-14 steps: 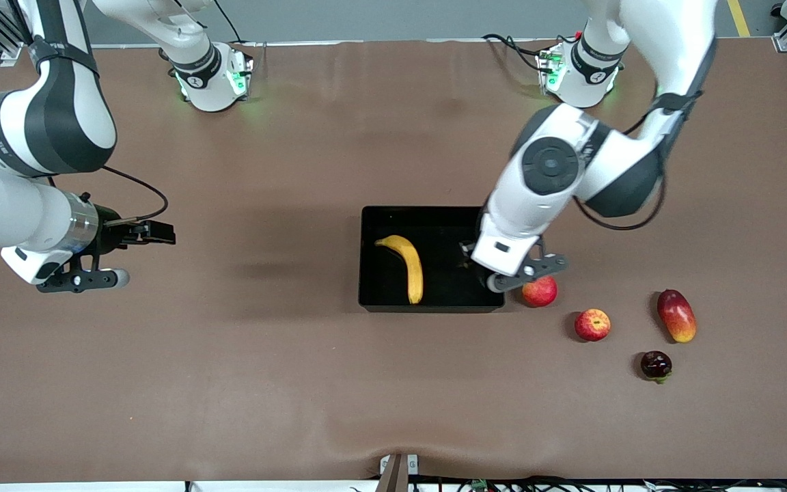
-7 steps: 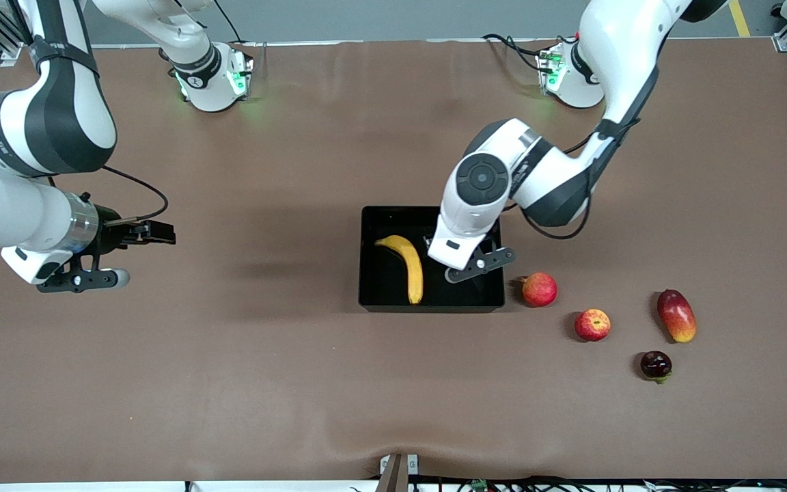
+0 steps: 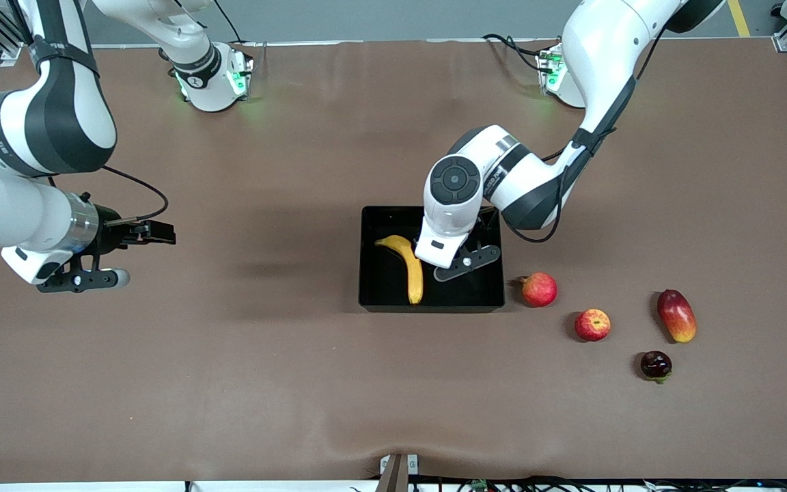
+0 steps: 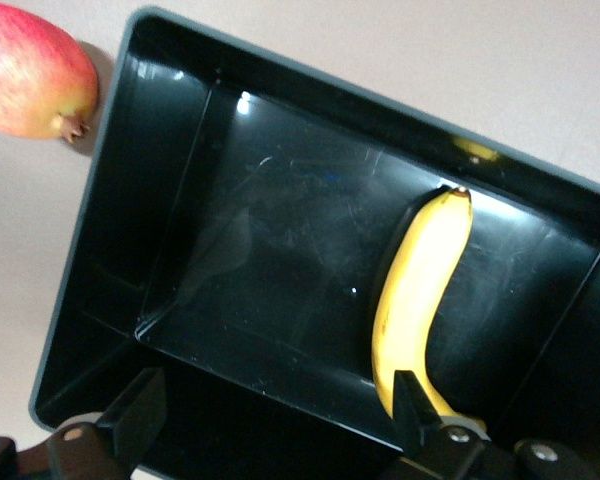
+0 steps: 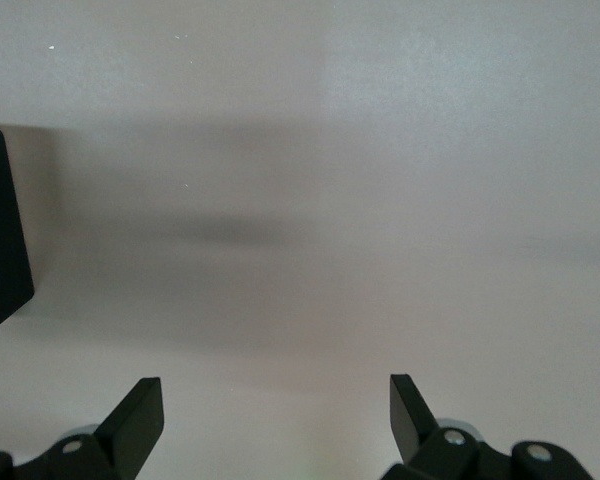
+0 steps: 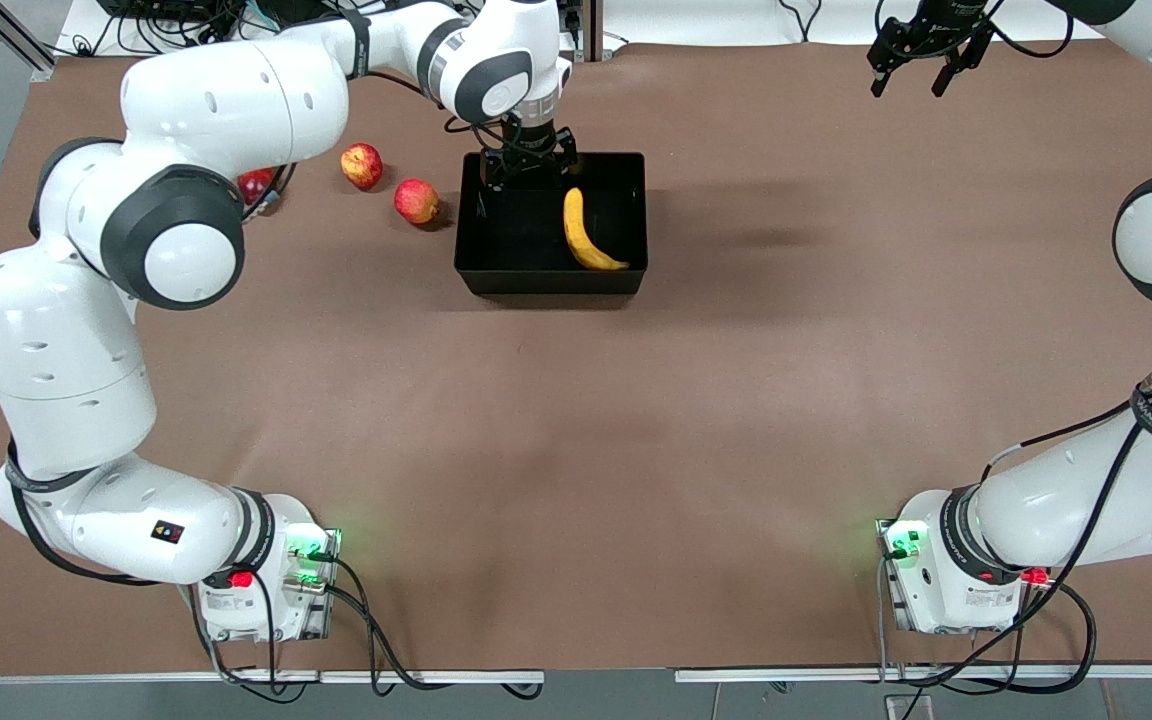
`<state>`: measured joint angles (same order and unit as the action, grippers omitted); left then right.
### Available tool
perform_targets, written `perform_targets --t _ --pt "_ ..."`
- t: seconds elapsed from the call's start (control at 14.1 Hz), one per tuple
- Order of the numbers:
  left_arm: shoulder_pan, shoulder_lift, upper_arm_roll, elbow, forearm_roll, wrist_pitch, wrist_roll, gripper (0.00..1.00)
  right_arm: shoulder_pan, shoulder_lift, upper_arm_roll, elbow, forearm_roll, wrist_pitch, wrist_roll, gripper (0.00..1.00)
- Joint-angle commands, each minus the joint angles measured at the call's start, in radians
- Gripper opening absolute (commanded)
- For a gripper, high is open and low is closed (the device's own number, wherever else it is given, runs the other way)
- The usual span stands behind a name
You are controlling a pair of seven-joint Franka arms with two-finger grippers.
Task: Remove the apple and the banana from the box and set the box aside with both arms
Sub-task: 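Move the left gripper back into the box above the banana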
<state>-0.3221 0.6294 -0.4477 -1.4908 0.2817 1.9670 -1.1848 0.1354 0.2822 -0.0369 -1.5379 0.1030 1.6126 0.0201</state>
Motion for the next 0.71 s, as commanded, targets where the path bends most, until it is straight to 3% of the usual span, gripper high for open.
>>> perform_targets --t 0.0,0.64 --pt "0.005 0.004 0.001 0.023 0.031 0.004 -0.016 1.0 0.001 0.0 -0.003 0.005 0.018 -0.006 -0.012 1.0" --pt "-0.006 0.03 0.023 0.049 0.041 0.046 -0.027 1.0 0.001 0.0 -0.003 0.005 0.018 -0.006 -0.012 1.0"
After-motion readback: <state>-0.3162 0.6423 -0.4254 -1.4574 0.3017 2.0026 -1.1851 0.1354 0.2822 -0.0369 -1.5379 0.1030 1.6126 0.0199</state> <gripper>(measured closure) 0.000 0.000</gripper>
